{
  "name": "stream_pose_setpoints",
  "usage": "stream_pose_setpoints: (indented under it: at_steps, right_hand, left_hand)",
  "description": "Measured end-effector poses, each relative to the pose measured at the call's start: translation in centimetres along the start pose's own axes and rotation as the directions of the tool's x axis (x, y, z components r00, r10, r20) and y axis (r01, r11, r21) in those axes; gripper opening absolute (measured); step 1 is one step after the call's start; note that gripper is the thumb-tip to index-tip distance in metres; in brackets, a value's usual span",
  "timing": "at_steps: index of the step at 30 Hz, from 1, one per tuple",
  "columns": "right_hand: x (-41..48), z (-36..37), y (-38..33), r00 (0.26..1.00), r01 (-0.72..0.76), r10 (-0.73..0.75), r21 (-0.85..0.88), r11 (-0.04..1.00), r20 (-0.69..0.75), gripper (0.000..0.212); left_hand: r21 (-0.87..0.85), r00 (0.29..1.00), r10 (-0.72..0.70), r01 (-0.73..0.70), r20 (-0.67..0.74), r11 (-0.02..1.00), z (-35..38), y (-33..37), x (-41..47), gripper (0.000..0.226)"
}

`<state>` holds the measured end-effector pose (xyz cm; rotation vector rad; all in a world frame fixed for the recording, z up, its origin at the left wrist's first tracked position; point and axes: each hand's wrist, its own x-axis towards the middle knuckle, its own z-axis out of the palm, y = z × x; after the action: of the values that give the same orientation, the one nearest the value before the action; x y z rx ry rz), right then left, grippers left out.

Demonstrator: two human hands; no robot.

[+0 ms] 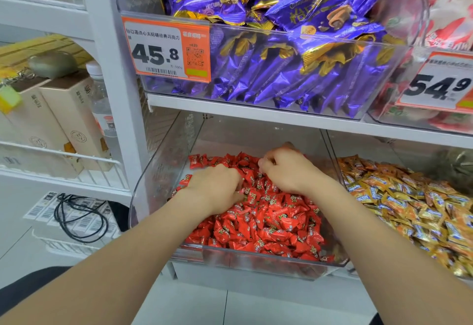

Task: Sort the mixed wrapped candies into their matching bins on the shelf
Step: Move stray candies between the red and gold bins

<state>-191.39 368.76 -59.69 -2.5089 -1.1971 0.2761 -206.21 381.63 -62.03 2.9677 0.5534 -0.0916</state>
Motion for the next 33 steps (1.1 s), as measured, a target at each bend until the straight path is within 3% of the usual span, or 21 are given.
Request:
stream_pose_setpoints:
  at_steps: [6, 8, 10, 13, 17, 20, 22, 25, 27, 33]
  right_hand:
    - [-1.0, -1.4, -0.2, 0.999, -0.005, 0.014, 0.232, 0.973, -0.035, 0.029]
    - [-1.2, -1.6, -0.4, 0.998, -0.032, 0.051, 0.321, 0.947, -0.049, 0.023]
    - [-1.3, -1.4, -0.9, 0.999, -0.019, 0.027, 0.367, 0.930, -0.018, 0.024]
    - [-1.8, -0.7, -1.8, 0.993, 0.065, -0.082, 0.184, 0.981, 0.088, 0.028]
    - [-2.2, 1.3, -2.2, 0.955, 0.105, -0.063, -0.129, 0.986, 0.290, 0.016]
    - [-2.1, 1.6, -2.4, 0.970, 0.106, -0.037, -0.285, 0.953, 0.239, 0.017]
    - [-1.9, 1.4, -2.3, 0.971, 0.093, -0.018, -0.312, 0.946, 0.237, 0.032]
    - [-1.9, 1.3, -2.5, 0.973, 0.086, -0.011, -0.314, 0.945, 0.232, 0.047]
    - [-1.9, 1.7, -2.6, 0.976, 0.102, -0.032, -0.323, 0.941, 0.215, 0.043]
    - [-1.7, 2.2, -2.5, 0.959, 0.134, -0.050, -0.293, 0.947, 0.278, 0.030]
  left_hand:
    - [0.251, 0.965, -0.261, 0.259, -0.024, 0.933, -0.9, -0.6, -0.3, 0.035]
    - [0.214, 0.973, -0.218, 0.229, -0.074, 0.949, -1.2, -0.6, -0.1, 0.035]
    - [0.054, 0.988, -0.134, 0.139, -0.079, 0.989, -1.3, -0.8, 0.2, 0.027]
    - [-0.176, 0.998, -0.056, 0.052, -0.016, 0.983, -0.4, -0.9, 0.5, 0.008]
    - [-0.161, 0.998, -0.037, 0.045, 0.053, 0.986, 0.9, -0.5, 1.0, 0.020]
    - [-0.170, 0.981, 0.018, 0.016, 0.195, 0.985, 1.0, -0.9, 1.7, 0.050]
    - [-0.173, 0.970, 0.051, -0.009, 0.239, 0.985, 0.8, -1.2, 1.8, 0.060]
    - [-0.158, 0.984, 0.054, -0.027, 0.169, 0.987, 0.9, -0.8, 1.9, 0.032]
    - [-0.149, 0.991, 0.038, -0.018, 0.129, 0.989, 1.1, -0.4, 1.8, 0.020]
    - [-0.229, 0.994, -0.007, 0.032, 0.110, 0.973, 0.0, -1.1, 1.0, 0.015]
